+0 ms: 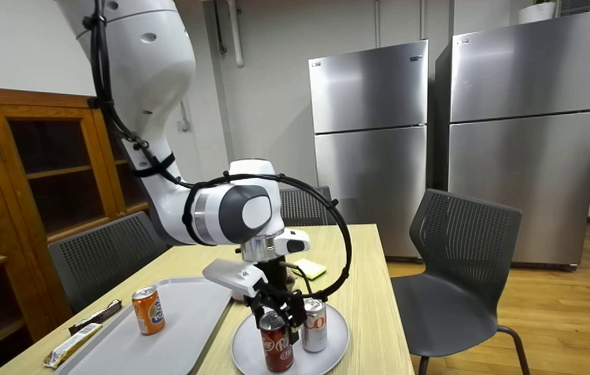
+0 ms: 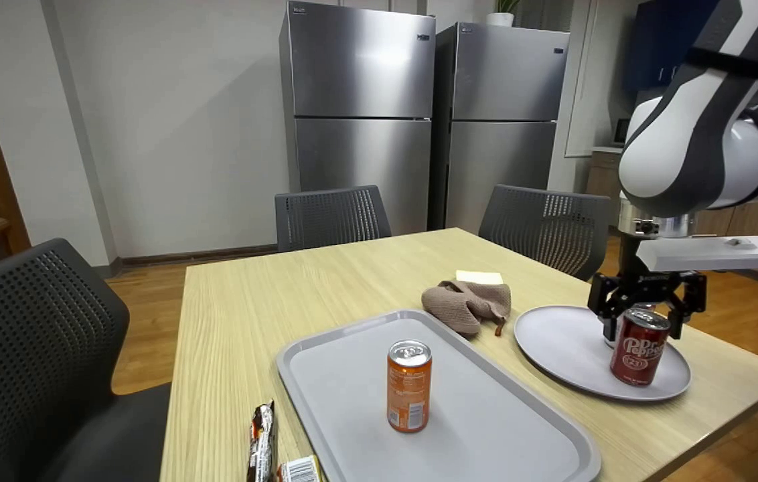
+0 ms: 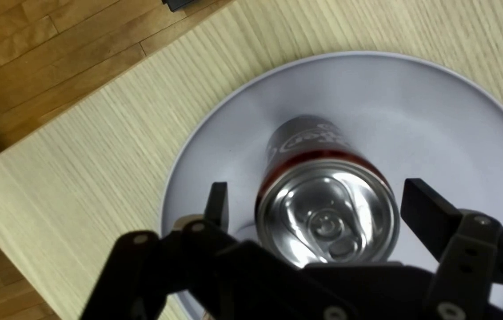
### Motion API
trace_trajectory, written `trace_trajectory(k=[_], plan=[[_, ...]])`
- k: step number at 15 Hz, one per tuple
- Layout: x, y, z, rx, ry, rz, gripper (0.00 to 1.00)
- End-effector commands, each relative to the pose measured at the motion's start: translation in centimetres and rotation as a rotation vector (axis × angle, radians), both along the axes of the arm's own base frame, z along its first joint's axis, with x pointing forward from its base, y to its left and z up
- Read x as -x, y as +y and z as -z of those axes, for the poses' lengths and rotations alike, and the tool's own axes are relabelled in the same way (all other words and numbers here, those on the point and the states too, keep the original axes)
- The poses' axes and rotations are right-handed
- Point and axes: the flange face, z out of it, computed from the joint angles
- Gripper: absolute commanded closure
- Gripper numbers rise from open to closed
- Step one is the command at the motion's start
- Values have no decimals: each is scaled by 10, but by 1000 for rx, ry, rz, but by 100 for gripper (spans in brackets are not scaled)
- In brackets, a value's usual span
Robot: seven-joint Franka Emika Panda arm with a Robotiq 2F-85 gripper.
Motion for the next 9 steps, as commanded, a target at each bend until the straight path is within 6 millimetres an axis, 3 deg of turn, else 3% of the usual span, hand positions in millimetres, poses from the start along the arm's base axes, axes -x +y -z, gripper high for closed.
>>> trace_trajectory(k=[1,2,3,7,9], plan=[[2,3,-4,-2,-2,-36,0],[2,4,-3,-2,-5,-44,25],[3,4,-3,4,-6,-55,26],[2,4,-3,5,2,-63,59],[2,3,-3,4,2,-61,61]])
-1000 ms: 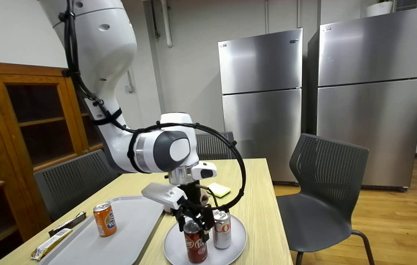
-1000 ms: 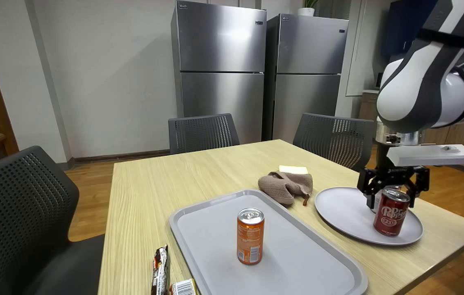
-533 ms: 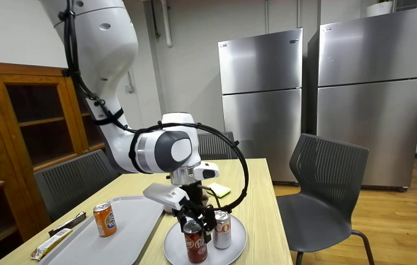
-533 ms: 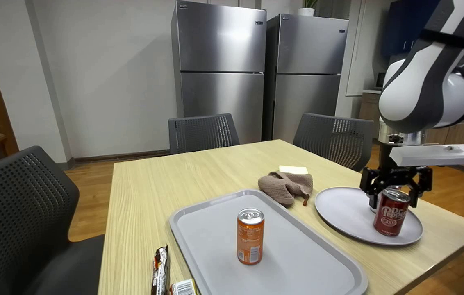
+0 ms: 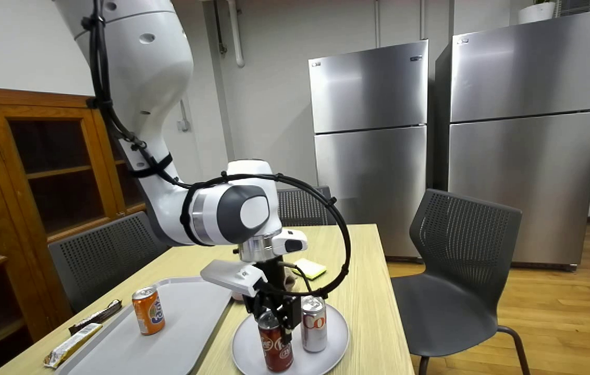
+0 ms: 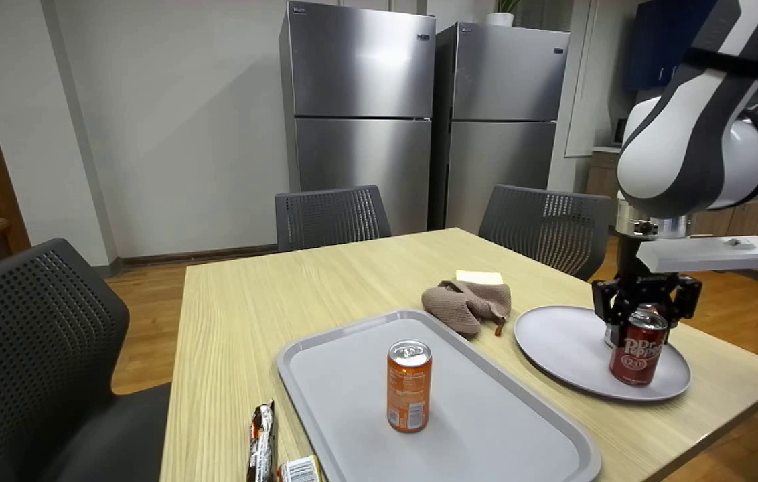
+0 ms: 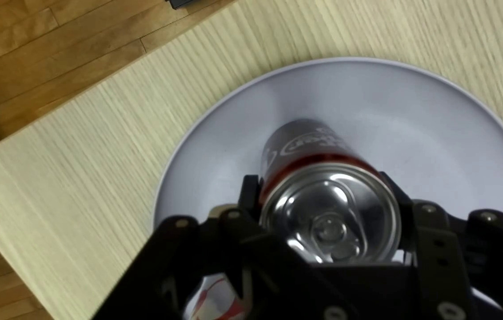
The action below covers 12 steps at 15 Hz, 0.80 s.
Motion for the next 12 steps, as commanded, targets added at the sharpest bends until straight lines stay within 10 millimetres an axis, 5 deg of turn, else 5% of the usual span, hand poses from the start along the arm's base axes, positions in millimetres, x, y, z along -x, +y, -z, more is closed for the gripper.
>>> trace_trajectory(k=[1,12], plan=[[2,-1,-5,0,-3,-25,61],[8,26,-44,-6,-35,-191,61]])
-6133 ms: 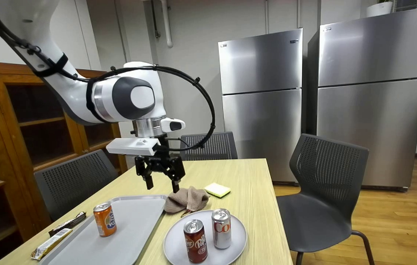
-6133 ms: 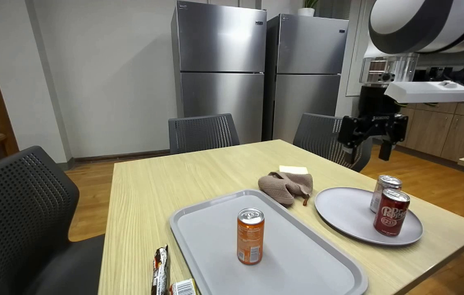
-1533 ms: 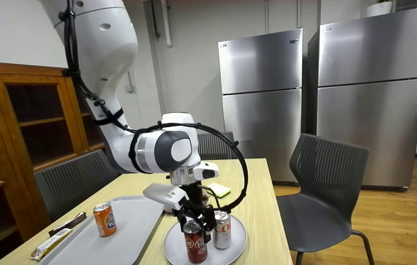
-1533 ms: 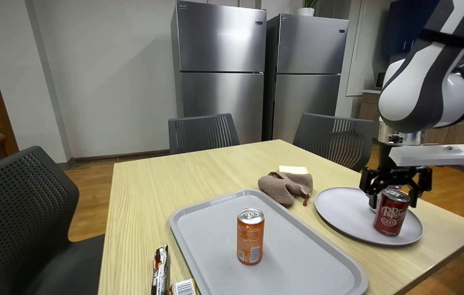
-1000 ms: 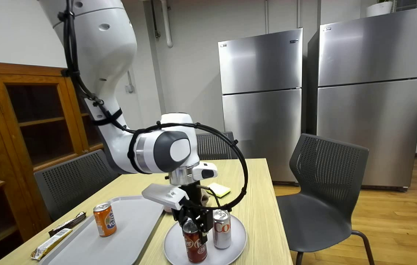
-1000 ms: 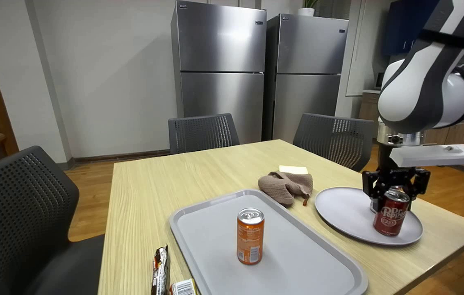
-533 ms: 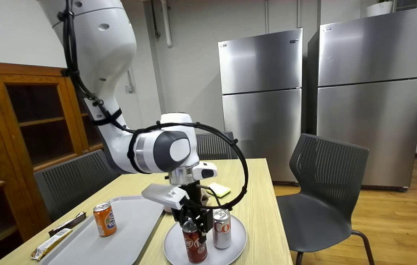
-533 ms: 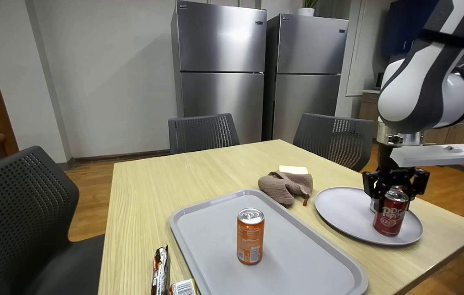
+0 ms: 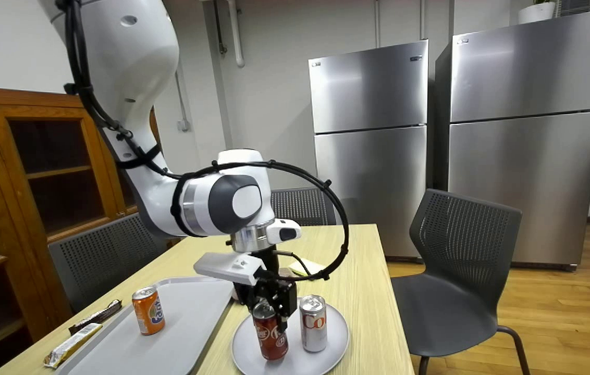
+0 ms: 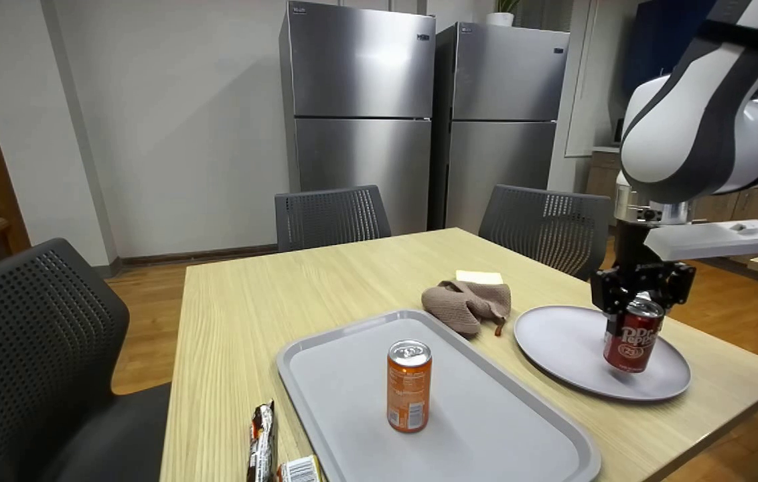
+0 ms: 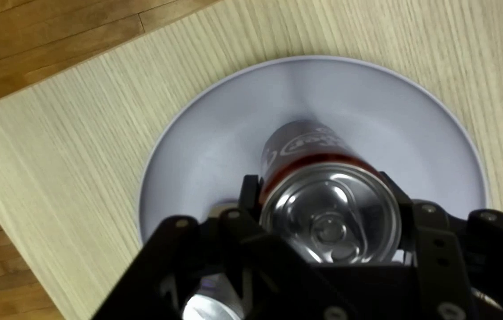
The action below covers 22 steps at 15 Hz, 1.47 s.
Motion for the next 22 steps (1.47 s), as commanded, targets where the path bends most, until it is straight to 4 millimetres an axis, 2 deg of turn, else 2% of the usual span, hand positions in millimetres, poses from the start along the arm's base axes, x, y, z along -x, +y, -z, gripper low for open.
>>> trace_trajectory(k=[1,9,17,22], plan=[[7,22,-26,-7,-15,-97,61],[17,91,-42,-33,-40,-285,61],[30,158,-45,-115,-33,-415,61],[34,192,-44,-164,-32,-499,61]])
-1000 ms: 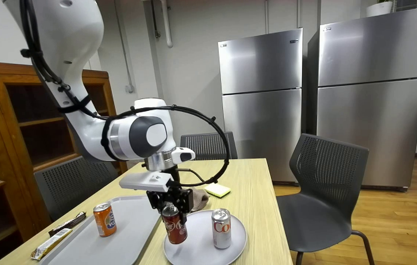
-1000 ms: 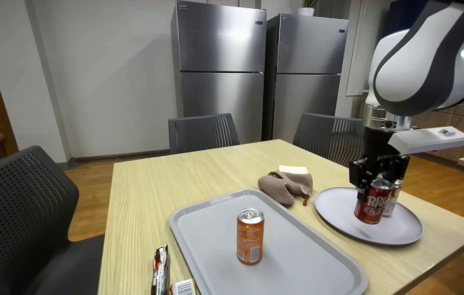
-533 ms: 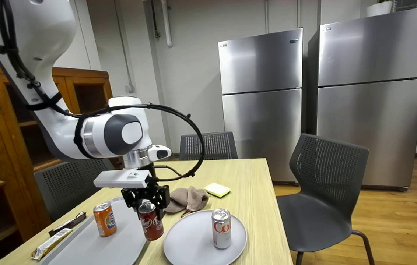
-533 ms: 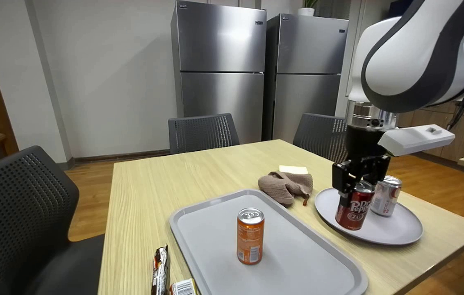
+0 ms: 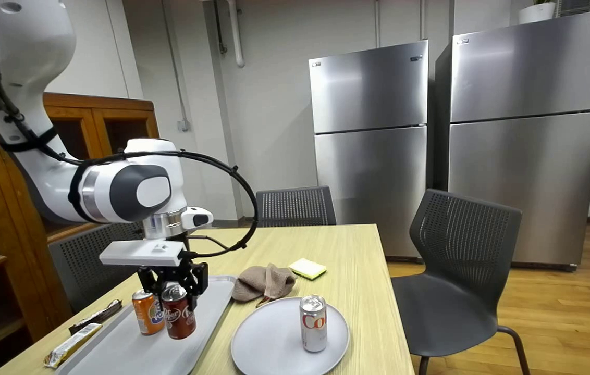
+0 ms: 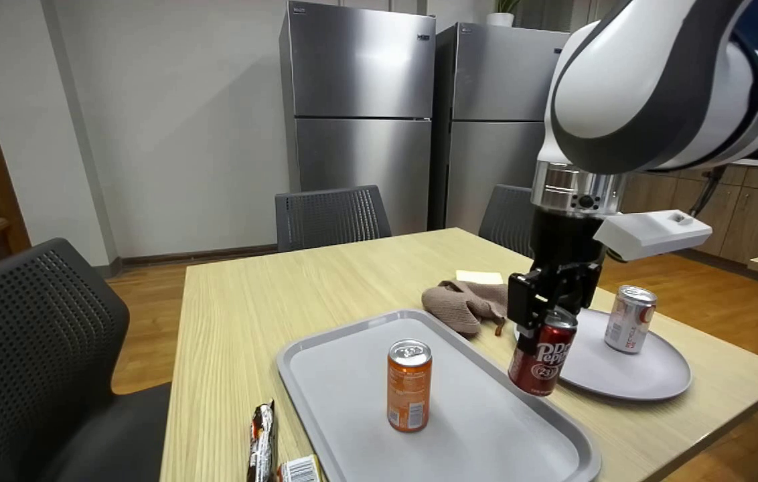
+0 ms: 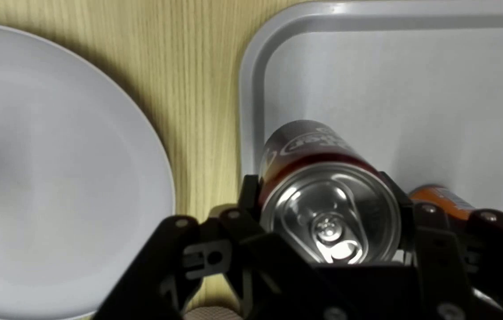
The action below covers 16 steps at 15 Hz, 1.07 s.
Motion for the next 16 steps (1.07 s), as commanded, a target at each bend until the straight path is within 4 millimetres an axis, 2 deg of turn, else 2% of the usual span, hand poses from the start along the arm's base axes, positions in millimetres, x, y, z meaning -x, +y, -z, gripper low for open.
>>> trace_trajectory(k=[1,7,16], plan=[[7,21,-11,-47,7,-70,61],[16,49,-8,-58,13,-144,61],[31,83,8,-5,0,-285,61]])
